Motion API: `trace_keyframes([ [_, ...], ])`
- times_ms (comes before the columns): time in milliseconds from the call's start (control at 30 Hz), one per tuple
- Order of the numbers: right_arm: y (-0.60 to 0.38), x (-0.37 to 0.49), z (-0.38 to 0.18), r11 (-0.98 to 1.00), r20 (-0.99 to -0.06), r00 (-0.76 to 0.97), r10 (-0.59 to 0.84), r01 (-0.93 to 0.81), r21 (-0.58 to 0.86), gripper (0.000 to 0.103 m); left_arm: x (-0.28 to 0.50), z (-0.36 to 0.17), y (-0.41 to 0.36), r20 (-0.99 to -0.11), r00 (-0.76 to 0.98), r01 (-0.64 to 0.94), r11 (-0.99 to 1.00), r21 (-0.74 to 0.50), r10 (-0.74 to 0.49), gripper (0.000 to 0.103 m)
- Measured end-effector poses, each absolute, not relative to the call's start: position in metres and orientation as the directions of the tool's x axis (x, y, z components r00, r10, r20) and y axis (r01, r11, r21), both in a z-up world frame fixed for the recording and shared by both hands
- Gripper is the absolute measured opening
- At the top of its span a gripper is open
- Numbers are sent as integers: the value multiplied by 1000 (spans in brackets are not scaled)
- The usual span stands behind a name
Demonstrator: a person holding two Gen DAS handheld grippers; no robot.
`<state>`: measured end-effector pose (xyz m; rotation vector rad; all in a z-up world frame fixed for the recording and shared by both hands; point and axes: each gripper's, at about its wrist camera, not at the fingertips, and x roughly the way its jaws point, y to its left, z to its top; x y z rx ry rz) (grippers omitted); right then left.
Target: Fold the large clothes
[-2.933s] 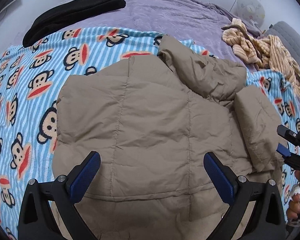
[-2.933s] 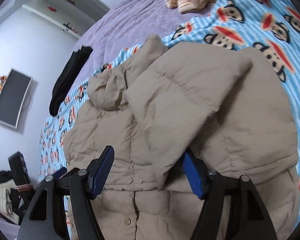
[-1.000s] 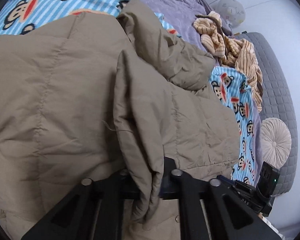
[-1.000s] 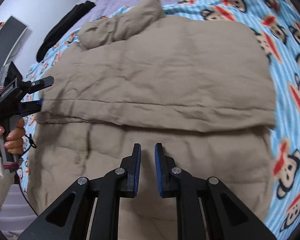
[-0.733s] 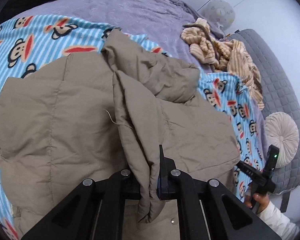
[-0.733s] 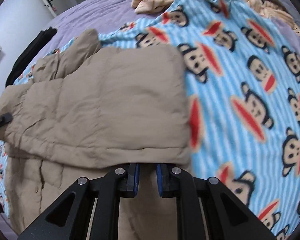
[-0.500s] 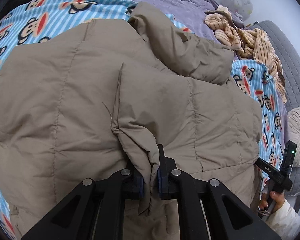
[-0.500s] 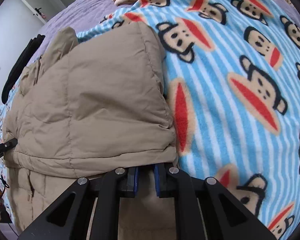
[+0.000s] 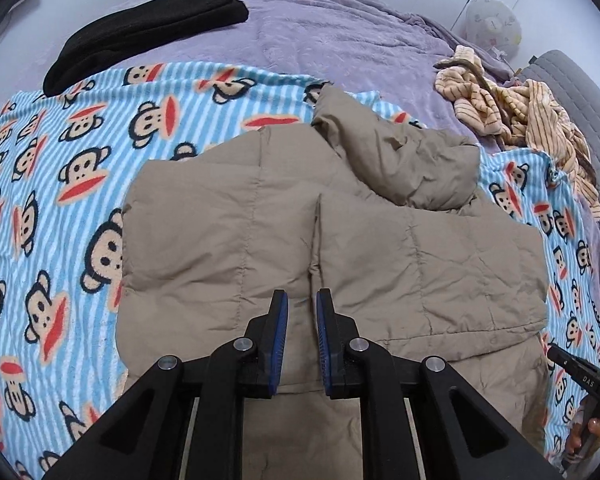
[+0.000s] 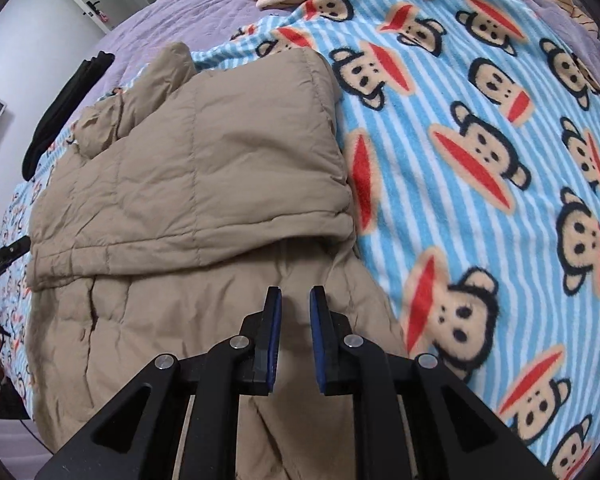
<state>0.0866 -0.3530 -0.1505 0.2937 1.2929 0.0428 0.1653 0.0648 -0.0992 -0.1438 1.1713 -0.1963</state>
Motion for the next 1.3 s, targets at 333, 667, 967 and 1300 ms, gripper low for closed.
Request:
trace_keyframes([
  [333, -363, 163, -132, 931, -879, 413, 238, 159, 327, 48, 192, -148, 14, -921, 350, 60, 985, -159, -170, 16],
  [667, -358, 204, -217, 961, -937, 303, 171, 160, 227, 35, 202, -172, -5, -916, 375, 95, 989, -116, -144, 16],
  [967, -328, 170, -173, 999, -935, 354, -7, 38, 7, 52, 170, -143, 6, -921, 381, 161, 987, -19, -80, 16],
  [1300, -337, 127, -156, 997, -953, 302, 9, 69, 32, 59, 155, -139, 15, -938, 346, 121, 992, 25, -19, 16],
])
